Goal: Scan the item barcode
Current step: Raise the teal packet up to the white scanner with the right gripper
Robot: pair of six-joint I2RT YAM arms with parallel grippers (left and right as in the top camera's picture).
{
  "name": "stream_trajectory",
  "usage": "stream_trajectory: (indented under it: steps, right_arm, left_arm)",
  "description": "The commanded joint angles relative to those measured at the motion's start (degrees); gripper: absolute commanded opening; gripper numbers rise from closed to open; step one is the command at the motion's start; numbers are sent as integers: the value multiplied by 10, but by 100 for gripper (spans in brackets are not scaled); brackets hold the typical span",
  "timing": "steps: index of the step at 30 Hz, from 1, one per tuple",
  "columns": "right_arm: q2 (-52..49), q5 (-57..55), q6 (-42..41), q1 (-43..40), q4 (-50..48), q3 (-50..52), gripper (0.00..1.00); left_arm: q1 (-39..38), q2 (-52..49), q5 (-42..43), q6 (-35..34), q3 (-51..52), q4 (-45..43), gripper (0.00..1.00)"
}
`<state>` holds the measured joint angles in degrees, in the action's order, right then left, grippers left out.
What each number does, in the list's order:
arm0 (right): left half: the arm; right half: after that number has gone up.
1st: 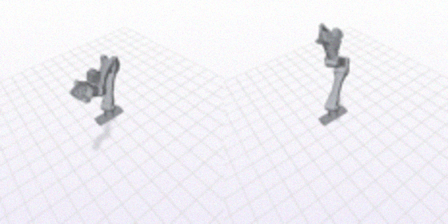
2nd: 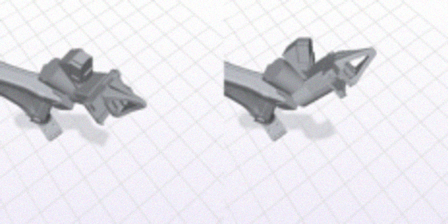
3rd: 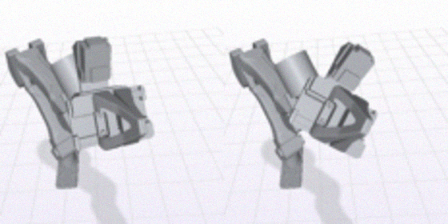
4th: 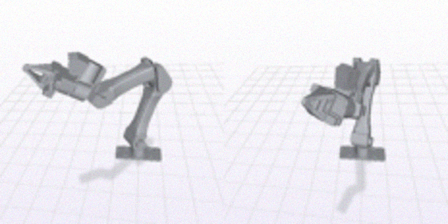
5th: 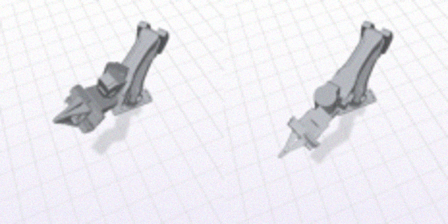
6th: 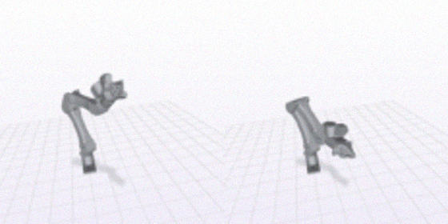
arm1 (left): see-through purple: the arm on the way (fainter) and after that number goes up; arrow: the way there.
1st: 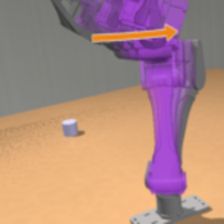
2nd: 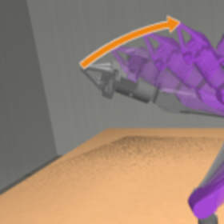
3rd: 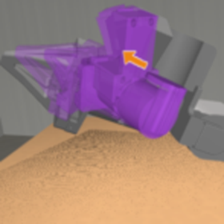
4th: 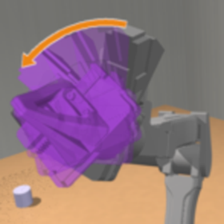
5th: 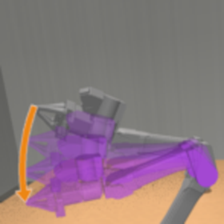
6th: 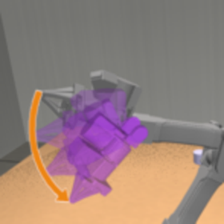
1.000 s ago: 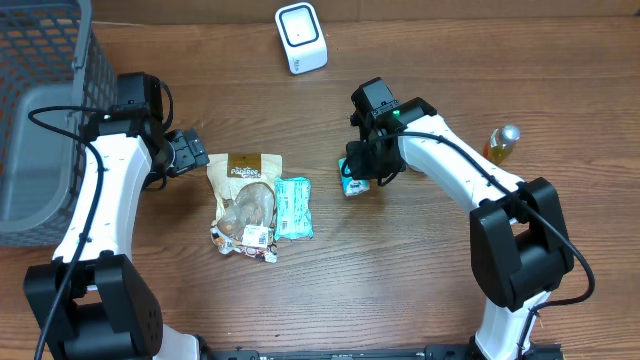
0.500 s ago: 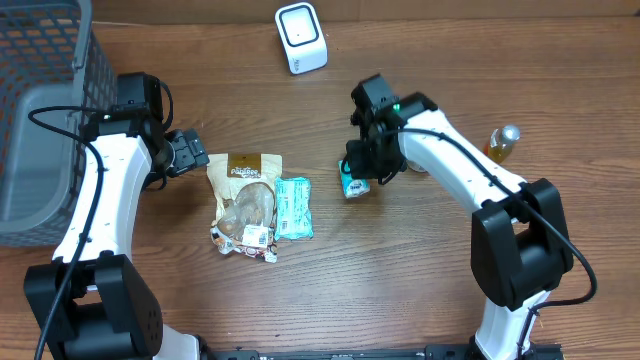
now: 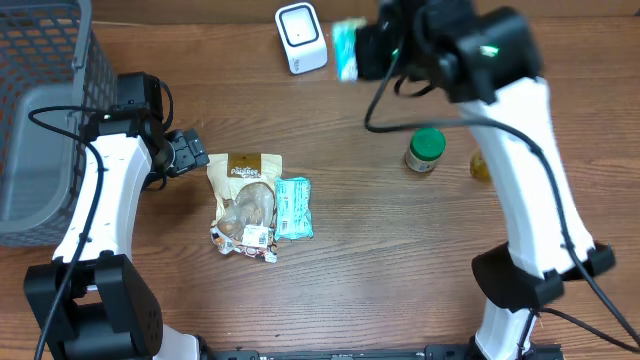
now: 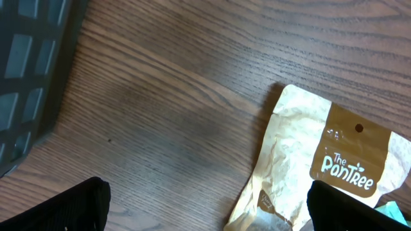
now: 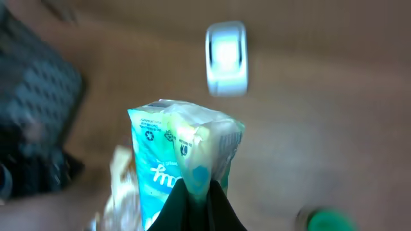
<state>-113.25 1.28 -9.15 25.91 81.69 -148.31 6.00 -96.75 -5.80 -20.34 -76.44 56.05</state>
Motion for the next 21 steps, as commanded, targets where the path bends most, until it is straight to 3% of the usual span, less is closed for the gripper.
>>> stream_trajectory:
  steps: [1, 5, 21]
  right_arm:
    - [11, -57, 22, 0, -16, -48, 4]
    - [3, -109, 31, 0, -72, -43, 4]
    - [-199, -199, 291, 0, -295, 2, 4]
  left_arm:
    - [-1, 13, 1, 13, -3, 0, 99]
    - [-1, 13, 1, 13, -3, 0, 100]
    - [-1, 13, 1, 13, -3, 0, 100]
